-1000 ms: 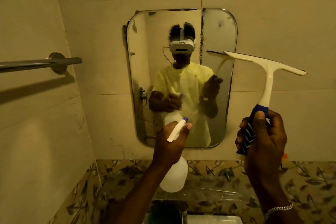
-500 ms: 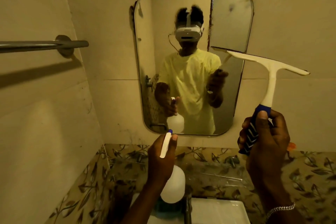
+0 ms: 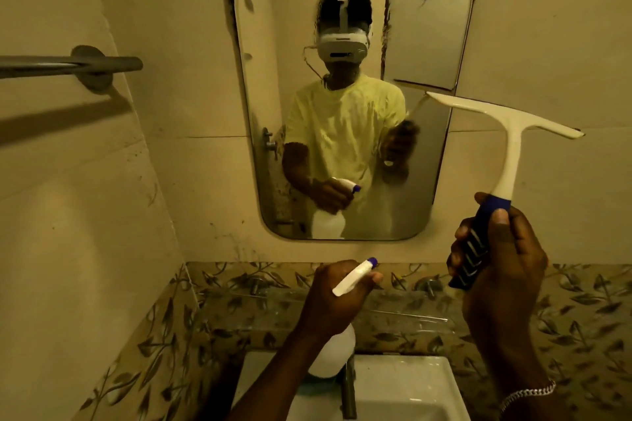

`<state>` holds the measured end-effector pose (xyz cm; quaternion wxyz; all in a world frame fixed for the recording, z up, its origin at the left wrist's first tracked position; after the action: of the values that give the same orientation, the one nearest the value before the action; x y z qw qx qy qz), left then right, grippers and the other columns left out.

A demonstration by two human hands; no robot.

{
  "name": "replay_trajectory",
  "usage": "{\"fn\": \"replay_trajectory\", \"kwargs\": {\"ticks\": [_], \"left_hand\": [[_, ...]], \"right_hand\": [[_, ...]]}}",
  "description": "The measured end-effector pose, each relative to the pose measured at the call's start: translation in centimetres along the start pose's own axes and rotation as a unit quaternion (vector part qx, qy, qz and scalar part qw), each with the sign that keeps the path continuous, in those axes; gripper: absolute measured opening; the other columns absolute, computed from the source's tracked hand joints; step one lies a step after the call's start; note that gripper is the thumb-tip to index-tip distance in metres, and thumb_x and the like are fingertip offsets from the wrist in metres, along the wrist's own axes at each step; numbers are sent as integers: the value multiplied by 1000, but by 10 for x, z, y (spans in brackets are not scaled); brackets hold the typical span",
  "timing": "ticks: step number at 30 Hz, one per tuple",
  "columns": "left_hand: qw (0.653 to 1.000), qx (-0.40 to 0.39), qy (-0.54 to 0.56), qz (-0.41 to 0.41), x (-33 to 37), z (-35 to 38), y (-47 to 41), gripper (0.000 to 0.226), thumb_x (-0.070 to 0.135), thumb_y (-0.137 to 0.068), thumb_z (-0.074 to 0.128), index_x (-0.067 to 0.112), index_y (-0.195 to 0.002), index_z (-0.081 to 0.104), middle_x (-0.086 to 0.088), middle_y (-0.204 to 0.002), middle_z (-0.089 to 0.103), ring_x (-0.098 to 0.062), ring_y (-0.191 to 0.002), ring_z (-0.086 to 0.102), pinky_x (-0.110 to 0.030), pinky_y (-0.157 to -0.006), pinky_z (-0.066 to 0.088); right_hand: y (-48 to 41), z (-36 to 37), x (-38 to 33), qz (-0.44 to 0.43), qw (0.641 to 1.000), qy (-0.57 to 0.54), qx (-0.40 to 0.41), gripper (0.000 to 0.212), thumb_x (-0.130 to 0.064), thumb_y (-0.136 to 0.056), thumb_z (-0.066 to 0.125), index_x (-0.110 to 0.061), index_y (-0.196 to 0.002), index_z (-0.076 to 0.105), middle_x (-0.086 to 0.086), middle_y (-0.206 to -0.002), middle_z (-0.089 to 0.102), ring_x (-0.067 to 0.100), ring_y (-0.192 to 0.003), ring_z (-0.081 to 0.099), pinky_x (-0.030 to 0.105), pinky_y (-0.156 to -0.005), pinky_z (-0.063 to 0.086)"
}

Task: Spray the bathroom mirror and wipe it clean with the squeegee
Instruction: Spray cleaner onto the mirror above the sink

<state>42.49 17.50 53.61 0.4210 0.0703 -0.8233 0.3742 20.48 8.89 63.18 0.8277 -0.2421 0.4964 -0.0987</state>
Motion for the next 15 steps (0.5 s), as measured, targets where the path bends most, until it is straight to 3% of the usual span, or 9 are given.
{"fn": "replay_trajectory", "kwargs": {"ticks": [5, 8, 10, 13, 15], "left_hand": [[1000, 13, 13, -9, 4, 0, -15, 38, 50, -94, 66, 14, -84, 71, 0, -68, 66, -12, -63, 64, -32, -56, 52], [996, 65, 64, -10, 9, -32, -21, 45, 55, -94, 61, 12, -92, 73, -8, -75, 71, -21, -72, 71, -45, -66, 61], [991, 114, 77, 4, 19, -63, -27, 46, 56, -93, 60, 13, -92, 74, -8, -77, 72, -19, -74, 73, -37, -67, 62], [982, 172, 74, 26, 39, -111, -37, 19, 39, -94, 65, 23, -91, 74, 2, -81, 75, -9, -77, 73, -18, -65, 58], [978, 195, 65, 39, 51, -140, -43, 17, 32, -96, 64, 20, -93, 76, 4, -75, 75, -8, -78, 74, -16, -66, 57]], "right_hand": [[-4, 19, -4, 1, 998, -7, -61, 22, -38, -111, 42, -31, -114, 63, -3, -77, 65, 11, -51, 55, 23, -43, 48], [-10, 50, -8, 5, 993, -15, -115, 22, -41, -110, 42, -31, -113, 62, -2, -69, 57, 11, -43, 45, 22, -40, 40], [-15, 78, -14, 5, 990, -23, -142, 29, -47, -108, 45, -27, -118, 64, -2, -66, 53, 10, -42, 41, 22, -38, 37], [-26, 128, -25, 2, 985, -21, -173, 40, -48, -106, 44, -17, -125, 62, -3, -65, 54, 9, -43, 43, 23, -37, 38], [-38, 161, -36, -5, 984, -14, -180, 38, -43, -110, 43, -13, -122, 62, -4, -64, 54, 9, -45, 43, 23, -37, 38]]}}
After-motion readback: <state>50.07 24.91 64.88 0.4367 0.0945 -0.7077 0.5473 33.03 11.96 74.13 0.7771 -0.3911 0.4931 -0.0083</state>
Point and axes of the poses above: each hand's wrist, its own y-axis away from the middle knuckle, its own z-axis out of the palm, x = y × z, the point moved 10 cm from there along -y, towards the middle knuckle
